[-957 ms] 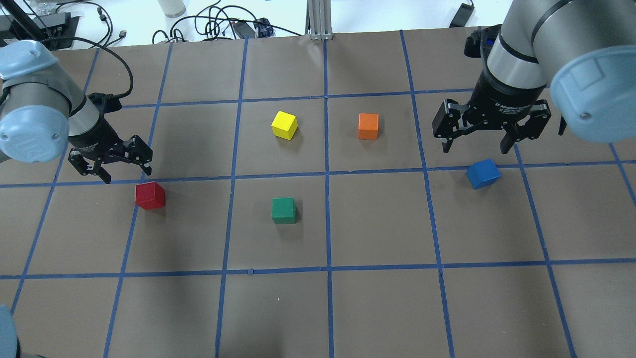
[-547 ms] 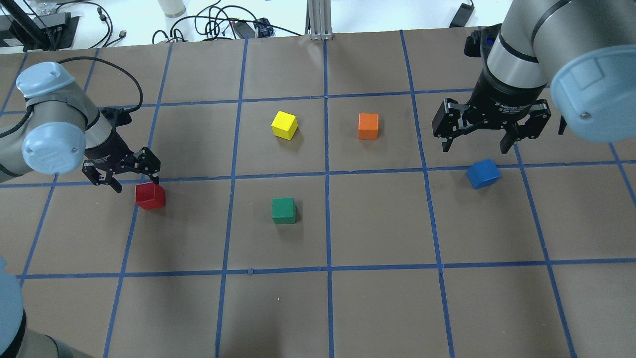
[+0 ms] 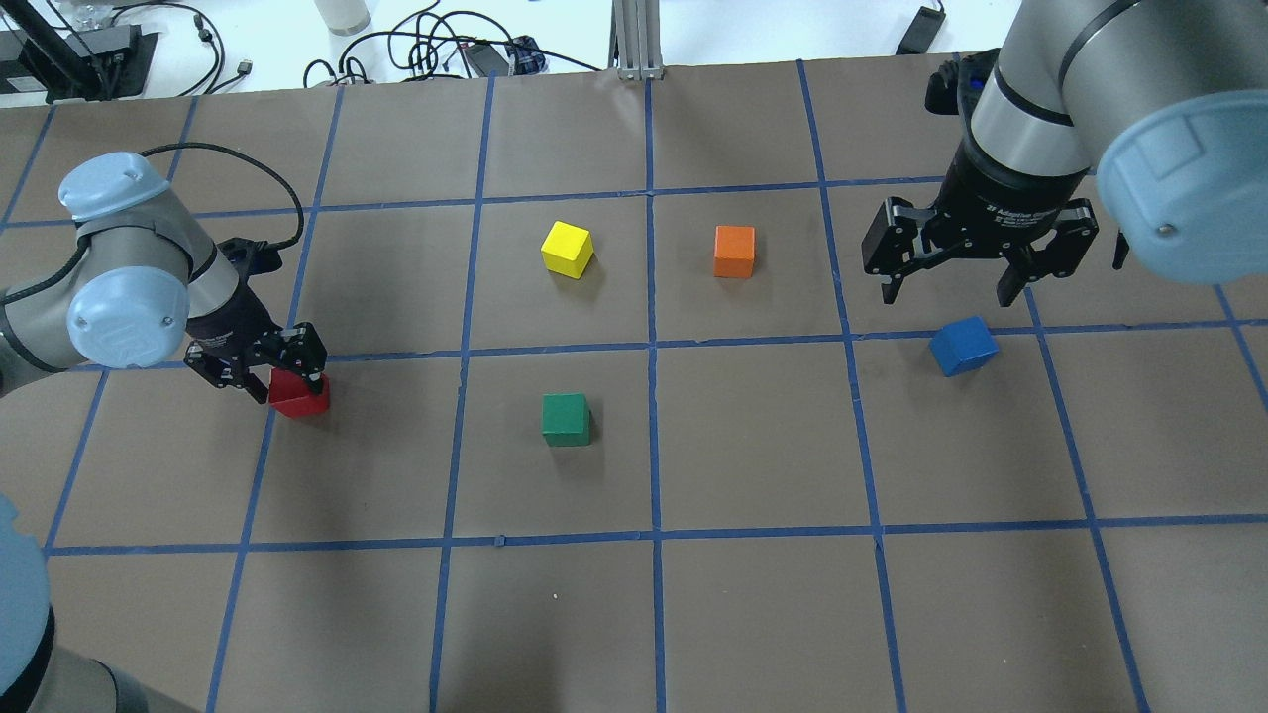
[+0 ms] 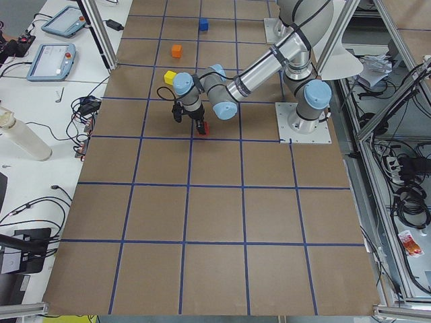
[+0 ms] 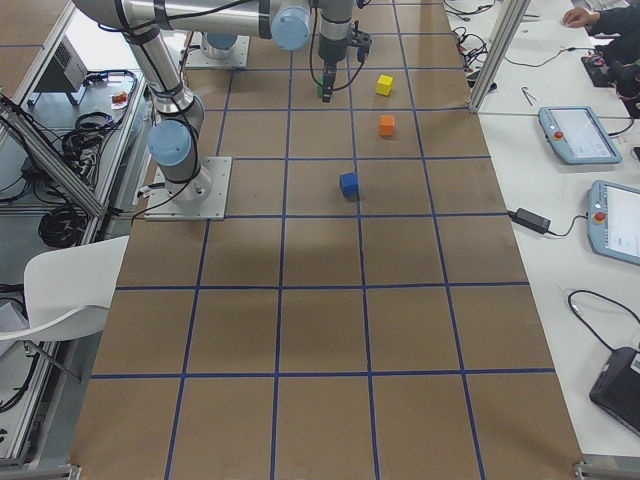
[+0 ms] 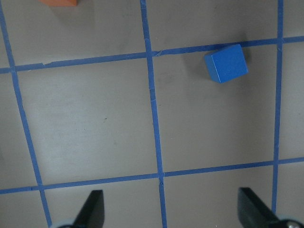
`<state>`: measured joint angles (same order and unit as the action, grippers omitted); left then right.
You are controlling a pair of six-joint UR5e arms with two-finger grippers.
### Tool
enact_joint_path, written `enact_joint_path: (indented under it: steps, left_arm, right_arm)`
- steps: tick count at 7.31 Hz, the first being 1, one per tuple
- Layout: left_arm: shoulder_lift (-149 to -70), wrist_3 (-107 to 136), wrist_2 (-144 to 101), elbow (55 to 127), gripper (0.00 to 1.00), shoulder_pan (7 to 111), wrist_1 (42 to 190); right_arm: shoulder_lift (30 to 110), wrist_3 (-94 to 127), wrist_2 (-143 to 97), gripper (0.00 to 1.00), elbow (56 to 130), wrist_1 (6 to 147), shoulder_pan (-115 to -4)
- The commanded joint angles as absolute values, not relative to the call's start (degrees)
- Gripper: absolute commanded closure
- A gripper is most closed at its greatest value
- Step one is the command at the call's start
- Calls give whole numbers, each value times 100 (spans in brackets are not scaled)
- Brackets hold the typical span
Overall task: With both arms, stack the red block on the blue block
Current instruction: 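Lower the left gripper and close it on the red cube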
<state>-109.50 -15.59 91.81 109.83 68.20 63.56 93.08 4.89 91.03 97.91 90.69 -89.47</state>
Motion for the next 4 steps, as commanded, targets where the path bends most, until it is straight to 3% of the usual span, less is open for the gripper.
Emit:
enact_joint_path:
  steps: [1,4]
  left_arm:
    - [-10934,-1652,9176,10969,96,6820,6223]
    - [-10399,-1635,8904,10294,99,7581,7064]
  right_arm:
    - [9308,475,9105,0,9800,9035,-8947]
    - [9308,483,9105,0,9791,9035,-8947]
